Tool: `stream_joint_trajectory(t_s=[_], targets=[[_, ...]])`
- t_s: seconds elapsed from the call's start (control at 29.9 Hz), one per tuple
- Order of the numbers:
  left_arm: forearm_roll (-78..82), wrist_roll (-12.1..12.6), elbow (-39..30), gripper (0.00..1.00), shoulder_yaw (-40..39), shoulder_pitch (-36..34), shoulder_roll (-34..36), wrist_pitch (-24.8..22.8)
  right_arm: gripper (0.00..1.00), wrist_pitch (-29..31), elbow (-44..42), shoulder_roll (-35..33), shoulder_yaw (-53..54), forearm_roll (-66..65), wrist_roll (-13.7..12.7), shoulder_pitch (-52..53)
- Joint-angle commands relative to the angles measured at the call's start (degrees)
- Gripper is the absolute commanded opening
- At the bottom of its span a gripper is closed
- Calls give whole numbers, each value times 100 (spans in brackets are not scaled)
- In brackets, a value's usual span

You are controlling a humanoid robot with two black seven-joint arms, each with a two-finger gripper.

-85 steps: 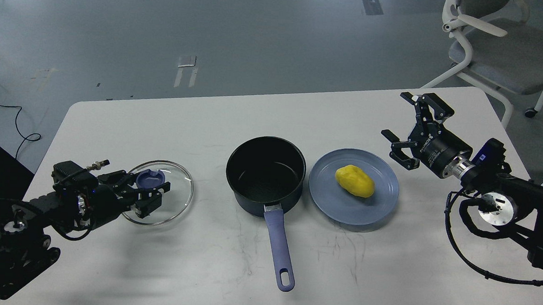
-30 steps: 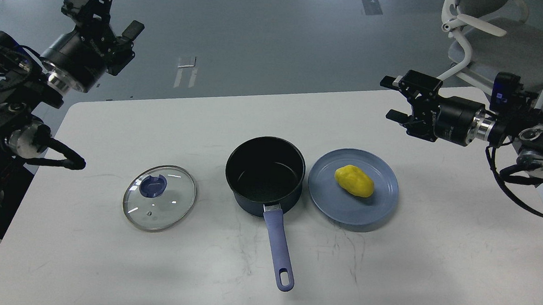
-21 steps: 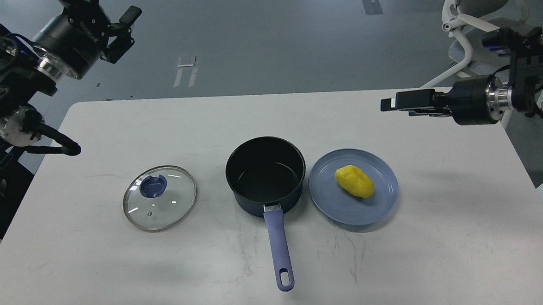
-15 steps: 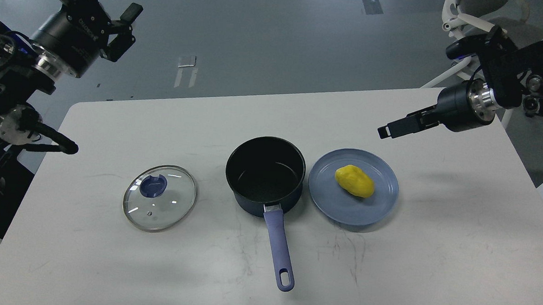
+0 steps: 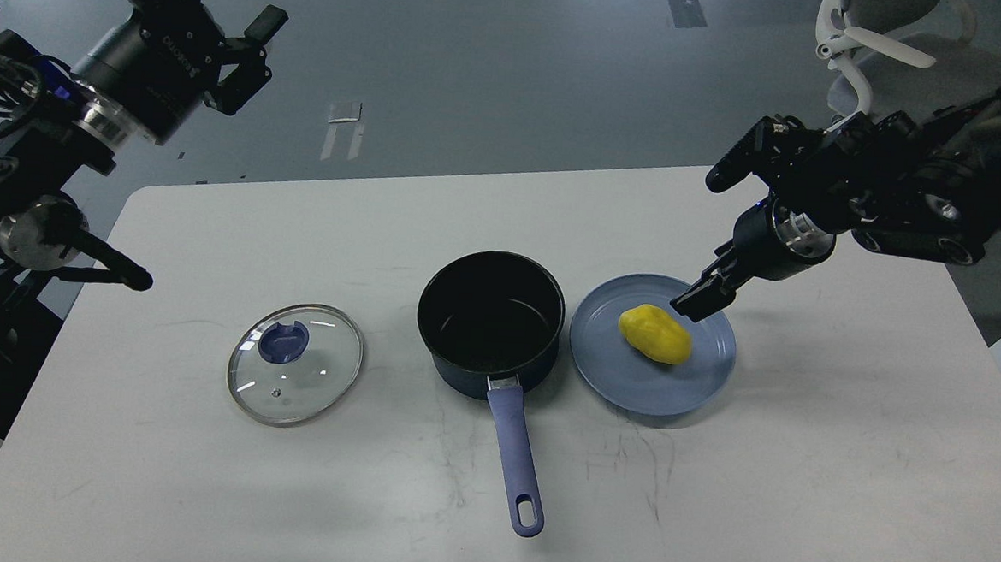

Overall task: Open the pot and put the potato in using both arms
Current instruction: 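Lower the right gripper onto the yellow potato and grasp it, then lift the potato and move it over the saucepan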

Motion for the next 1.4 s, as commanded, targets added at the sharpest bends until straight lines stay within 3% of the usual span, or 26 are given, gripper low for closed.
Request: stream_joint_trajectory(t_s=[0.0, 0.8, 0.87, 1.04, 1.1, 1.17, 1.27, 1.37], targets=[[-1, -9, -3, 98, 0, 11, 19, 1, 100, -96, 7, 208, -29, 415, 0, -101], [-1, 0, -3, 98, -9, 11, 28, 1, 98, -290, -714, 956, -337, 512, 0, -875], [-1, 0, -3, 98, -9, 2, 36, 1, 94, -299, -714, 965, -381, 512, 0, -884], [-1, 9, -3, 98, -18, 2, 28, 1, 61, -307, -697, 965, -407, 512, 0, -849], [-1, 9, -3, 98, -35, 2, 28, 1, 40, -307, -662, 965, -416, 503, 0, -787], [-1, 9, -3, 98, -44, 2, 28, 1, 26, -316, -644, 947, -416, 468, 0, -752], [-1, 9, -3, 98, -35, 2, 37, 1, 19, -316, -548, 921, -407, 451, 0, -551], [-1, 17, -38, 98, -44, 2, 45, -8, 18, -334, -232, 886, -346, 459, 0, -95]])
